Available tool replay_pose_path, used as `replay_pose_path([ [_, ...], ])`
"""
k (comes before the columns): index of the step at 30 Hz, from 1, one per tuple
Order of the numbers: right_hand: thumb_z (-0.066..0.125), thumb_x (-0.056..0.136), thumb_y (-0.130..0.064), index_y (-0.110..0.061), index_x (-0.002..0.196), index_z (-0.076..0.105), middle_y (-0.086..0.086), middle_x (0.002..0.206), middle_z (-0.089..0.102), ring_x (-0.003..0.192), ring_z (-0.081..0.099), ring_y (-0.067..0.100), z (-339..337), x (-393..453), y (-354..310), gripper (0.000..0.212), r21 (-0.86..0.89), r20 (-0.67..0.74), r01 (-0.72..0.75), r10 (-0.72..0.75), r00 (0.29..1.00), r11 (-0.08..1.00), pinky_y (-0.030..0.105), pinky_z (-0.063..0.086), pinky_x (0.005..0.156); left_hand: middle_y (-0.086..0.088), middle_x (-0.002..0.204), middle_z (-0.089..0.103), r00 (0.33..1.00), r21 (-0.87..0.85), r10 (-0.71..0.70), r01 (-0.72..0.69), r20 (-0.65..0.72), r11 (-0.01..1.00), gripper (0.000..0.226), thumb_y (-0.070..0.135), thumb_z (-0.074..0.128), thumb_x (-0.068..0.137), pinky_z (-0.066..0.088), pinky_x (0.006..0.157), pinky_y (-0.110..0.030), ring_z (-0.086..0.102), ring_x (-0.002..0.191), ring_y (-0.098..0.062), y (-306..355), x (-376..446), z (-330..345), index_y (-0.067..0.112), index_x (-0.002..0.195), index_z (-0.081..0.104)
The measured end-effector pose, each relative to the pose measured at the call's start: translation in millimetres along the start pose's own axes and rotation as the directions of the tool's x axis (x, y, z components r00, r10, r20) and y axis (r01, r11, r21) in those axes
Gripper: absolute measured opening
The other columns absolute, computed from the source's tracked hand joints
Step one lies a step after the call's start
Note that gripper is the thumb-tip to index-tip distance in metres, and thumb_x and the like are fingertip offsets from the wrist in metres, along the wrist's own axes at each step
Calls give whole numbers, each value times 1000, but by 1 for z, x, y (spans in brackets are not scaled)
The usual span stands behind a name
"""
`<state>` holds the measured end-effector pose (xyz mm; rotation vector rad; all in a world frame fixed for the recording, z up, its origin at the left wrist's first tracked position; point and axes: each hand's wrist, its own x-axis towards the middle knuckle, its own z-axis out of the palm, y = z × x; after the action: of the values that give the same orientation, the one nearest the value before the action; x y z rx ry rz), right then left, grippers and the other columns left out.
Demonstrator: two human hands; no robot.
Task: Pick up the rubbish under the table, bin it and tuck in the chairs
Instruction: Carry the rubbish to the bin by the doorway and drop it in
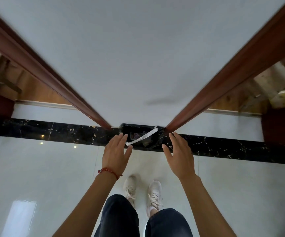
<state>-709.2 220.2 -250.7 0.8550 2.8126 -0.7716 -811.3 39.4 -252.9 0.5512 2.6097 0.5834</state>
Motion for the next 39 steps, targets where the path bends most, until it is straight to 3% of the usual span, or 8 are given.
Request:
replay_pose_path([
  [8, 42, 94, -35, -9, 137, 37, 10, 146, 37, 135, 31, 22, -62, -25, -6, 50, -55, -7, 36, -36, 999, 998, 36, 27, 111, -7, 147, 33, 997, 76, 79, -80, 16, 994, 49, 34, 39, 93, 16, 113, -35, 23, 138, -22, 44, -31, -35, 15, 137, 32],
  [14, 43, 94, -36, -10, 137, 38, 11, 146, 37, 136, 31, 24, -90, -49, 4, 50, -70, -38, -2, -1, 999, 998, 37, 25, 110, -9, 146, 36, 987, 122, 161, -161, 7, 979, 48, 31, 43, 92, 21, 114, -38, 26, 137, -24, 72, -39, -51, 11, 136, 35],
  [22, 45, 93, -36, -11, 137, 38, 9, 146, 39, 137, 30, 24, -103, -94, 25, 51, -13, -147, -212, 208, 967, 977, 35, 24, 111, -9, 146, 36, 927, 191, 345, -369, 149, 910, 48, 34, 40, 92, 15, 114, -38, 25, 137, -25, 101, -39, -43, 13, 135, 35],
  [28, 41, 94, -39, -14, 138, 35, 8, 148, 35, 137, 30, 23, -99, -143, 23, 52, 52, -237, -418, 418, 877, 907, 35, 26, 110, -9, 145, 36, 785, 185, 567, -613, 249, 768, 48, 34, 41, 93, 18, 113, -38, 25, 137, -26, 115, -36, -46, 13, 135, 36],
  [35, 39, 93, -42, -16, 138, 35, 8, 149, 34, 137, 29, 23, -81, -220, 1, 53, 155, -302, -617, 632, 714, 771, 36, 24, 110, -8, 148, 31, 570, 187, 699, -815, 431, 548, 55, 43, 26, 92, 15, 115, -36, 20, 139, -24, 127, -56, -51, 14, 139, 28],
  [39, 29, 90, -50, -19, 139, 33, 4, 150, 30, 139, 26, 21, -76, -273, -13, 58, 243, -323, -714, 749, 579, 657, 35, 21, 112, -17, 136, 47, 372, 133, 788, -926, 491, 354, 67, 50, 11, 90, 32, 107, -46, 40, 129, -34, 150, -86, -52, 7, 130, 43],
])
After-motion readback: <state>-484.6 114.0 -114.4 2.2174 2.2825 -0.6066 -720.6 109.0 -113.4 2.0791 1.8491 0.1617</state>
